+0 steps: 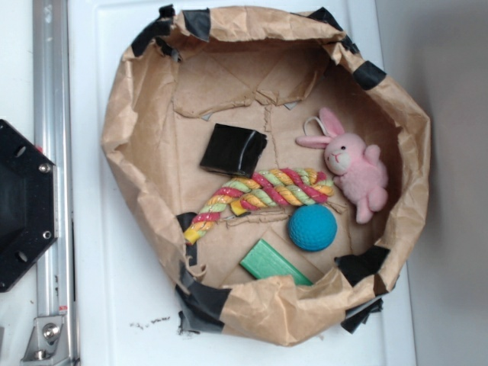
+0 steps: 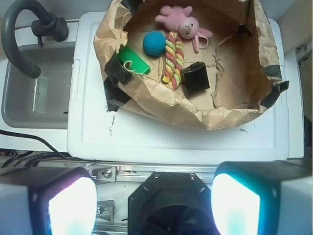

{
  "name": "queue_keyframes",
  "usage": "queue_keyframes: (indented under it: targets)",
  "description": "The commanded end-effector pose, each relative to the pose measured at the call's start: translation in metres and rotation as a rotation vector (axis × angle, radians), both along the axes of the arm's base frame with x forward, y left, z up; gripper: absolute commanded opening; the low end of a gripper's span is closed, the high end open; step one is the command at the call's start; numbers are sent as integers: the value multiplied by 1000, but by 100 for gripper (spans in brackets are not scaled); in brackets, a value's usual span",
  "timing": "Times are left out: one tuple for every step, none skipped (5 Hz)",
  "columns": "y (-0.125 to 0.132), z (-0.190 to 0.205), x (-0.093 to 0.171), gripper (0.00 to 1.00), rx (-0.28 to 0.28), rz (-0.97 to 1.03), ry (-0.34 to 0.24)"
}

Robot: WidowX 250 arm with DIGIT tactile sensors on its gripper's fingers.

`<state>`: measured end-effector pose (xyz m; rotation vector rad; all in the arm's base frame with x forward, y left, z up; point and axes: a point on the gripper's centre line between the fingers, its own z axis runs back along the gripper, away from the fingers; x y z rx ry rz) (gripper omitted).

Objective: Grab the black box.

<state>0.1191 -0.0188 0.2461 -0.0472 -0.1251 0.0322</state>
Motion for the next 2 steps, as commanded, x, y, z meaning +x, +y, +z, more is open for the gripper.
queue_keyframes:
  targets:
    - [0, 0, 0, 100, 0, 0, 0]
    - [7, -29, 35, 100, 31, -34, -57]
